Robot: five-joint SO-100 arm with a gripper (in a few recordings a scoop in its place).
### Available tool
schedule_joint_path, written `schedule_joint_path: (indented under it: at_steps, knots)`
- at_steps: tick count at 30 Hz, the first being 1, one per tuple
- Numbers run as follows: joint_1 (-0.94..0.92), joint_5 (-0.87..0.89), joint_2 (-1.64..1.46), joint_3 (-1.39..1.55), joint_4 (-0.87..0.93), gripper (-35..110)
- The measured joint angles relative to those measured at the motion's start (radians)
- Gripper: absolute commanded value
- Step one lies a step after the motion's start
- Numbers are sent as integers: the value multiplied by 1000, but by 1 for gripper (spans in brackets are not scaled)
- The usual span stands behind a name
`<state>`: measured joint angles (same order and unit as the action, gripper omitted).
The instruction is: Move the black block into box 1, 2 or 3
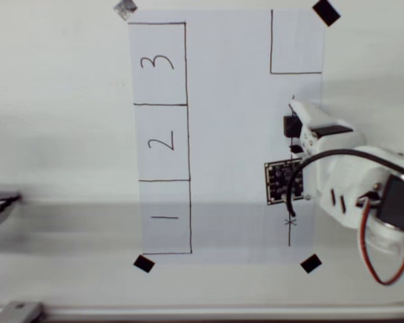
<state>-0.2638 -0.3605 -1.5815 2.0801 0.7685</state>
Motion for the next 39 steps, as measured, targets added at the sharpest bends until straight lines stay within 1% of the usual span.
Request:
schedule_joint_path:
  at_steps: [5,14,18,29,39]
  knots:
    - [-3,60,0,9,-35,0]
    - [-2,67,0,9,-37,0]
    - [25,112,0,-26,-37,0]
    - [54,264,64,-264,-38,0]
    - [34,376,235,-555,-38,0]
